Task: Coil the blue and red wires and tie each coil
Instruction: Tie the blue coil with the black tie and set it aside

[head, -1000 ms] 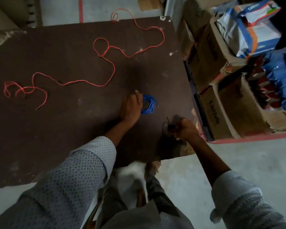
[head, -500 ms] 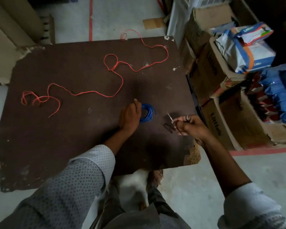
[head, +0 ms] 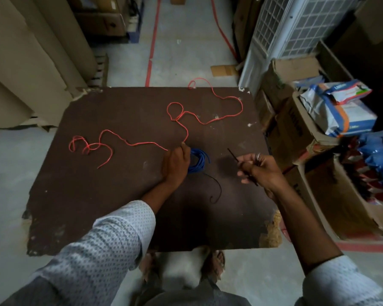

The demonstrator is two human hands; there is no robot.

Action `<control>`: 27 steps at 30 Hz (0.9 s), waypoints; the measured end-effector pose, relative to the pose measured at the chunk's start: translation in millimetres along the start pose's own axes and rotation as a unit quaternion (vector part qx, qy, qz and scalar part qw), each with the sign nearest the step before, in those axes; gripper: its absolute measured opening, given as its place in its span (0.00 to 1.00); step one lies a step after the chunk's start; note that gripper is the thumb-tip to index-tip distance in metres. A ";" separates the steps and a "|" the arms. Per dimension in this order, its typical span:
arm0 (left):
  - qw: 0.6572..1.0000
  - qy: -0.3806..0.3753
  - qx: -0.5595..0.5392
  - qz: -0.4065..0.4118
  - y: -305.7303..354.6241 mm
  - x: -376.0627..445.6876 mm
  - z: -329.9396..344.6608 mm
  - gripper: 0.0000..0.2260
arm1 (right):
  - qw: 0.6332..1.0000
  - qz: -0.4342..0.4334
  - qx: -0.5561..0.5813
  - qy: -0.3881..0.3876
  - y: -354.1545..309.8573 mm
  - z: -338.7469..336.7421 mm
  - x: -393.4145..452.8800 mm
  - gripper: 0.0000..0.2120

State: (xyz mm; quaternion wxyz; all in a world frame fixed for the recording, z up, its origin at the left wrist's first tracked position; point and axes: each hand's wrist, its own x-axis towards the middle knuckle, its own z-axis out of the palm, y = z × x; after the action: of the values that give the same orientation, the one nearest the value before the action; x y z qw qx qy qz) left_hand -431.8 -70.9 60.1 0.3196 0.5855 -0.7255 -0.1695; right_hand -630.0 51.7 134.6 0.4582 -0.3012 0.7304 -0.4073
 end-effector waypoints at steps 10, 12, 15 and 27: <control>0.999 -0.011 -0.034 0.012 -3.6 25.4 -47.0 0.29 | 0.987 -0.157 -0.042 -0.016 -59.9 48.3 -16.4 0.09; 0.997 -0.044 -0.057 0.000 -5.6 29.9 -60.3 0.26 | 0.986 -0.159 -0.014 -0.044 -69.9 58.0 -19.7 0.13; 0.996 -0.054 -0.061 -0.017 -7.2 32.1 -80.7 0.23 | 0.982 -0.168 0.037 -0.083 -82.7 71.6 -25.9 0.13; 0.996 -0.010 -0.032 -0.085 -23.6 38.7 -108.3 0.24 | 0.958 -0.249 0.048 -0.132 -93.5 107.4 -36.6 0.16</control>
State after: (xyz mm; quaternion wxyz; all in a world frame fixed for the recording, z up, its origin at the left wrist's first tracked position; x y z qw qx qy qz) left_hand -346.9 -100.2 135.7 0.3154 0.6328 -0.6703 -0.2254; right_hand -510.9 1.7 204.9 0.4486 -0.5023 0.5444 -0.5001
